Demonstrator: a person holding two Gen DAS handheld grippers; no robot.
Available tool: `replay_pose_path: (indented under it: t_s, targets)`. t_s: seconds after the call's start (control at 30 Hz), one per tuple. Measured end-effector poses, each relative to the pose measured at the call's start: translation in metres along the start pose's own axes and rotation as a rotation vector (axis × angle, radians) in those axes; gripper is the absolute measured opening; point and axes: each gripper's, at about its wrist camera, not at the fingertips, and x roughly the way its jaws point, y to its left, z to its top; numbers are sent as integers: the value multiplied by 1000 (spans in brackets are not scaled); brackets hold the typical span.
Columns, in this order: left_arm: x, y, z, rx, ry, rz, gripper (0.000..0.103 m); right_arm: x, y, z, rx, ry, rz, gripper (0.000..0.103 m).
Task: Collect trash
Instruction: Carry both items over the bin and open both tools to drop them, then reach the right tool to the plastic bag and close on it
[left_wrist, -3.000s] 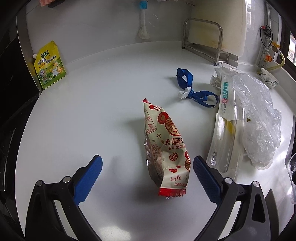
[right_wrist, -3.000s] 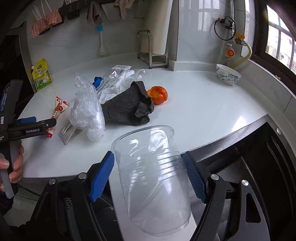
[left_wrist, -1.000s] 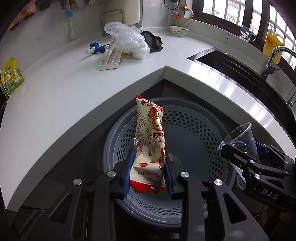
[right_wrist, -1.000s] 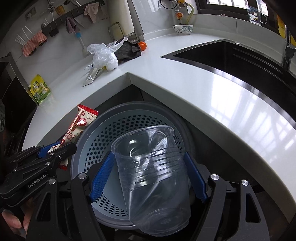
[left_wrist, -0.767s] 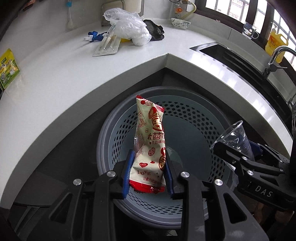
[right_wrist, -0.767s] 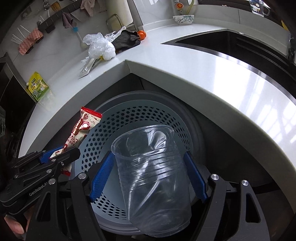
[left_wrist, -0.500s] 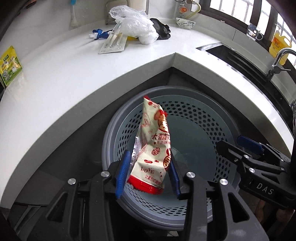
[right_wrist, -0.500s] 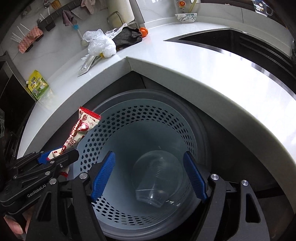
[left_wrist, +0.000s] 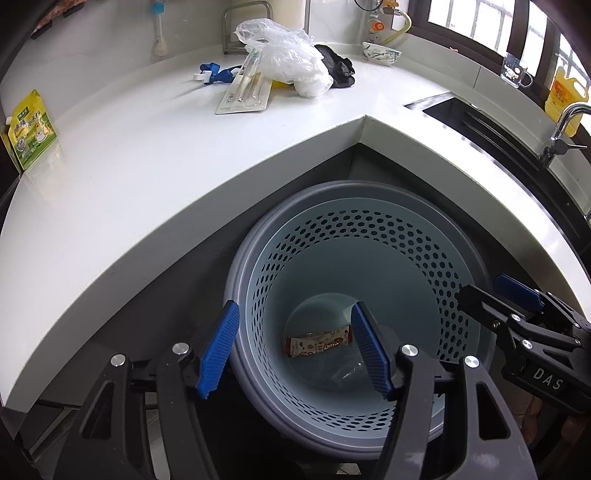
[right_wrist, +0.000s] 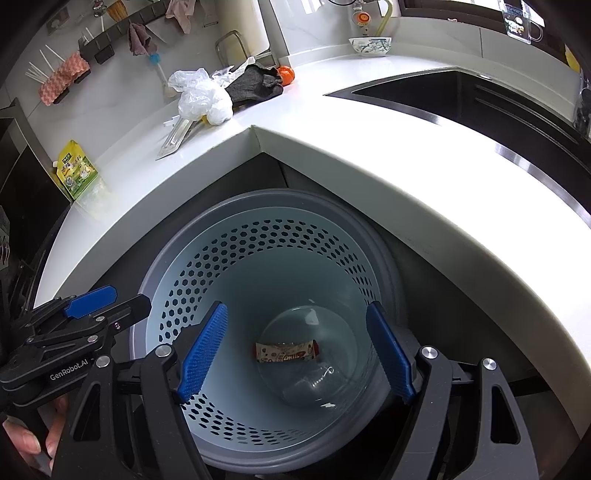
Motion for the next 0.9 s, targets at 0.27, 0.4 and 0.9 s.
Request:
replay_pose_path:
  t_s: [0.27,0.4,0.9]
  targets:
    - [-7,3,1,-11,-25,10,76,-3,-1,-1,-1,-3,-5,74]
    - [-14,5,6,-13,-65,27,77,-7,-2,1,2,-12,-7,74]
    - [-58,35,41,-71,-259,109,84,-27,10,37,-31,-93,10,74]
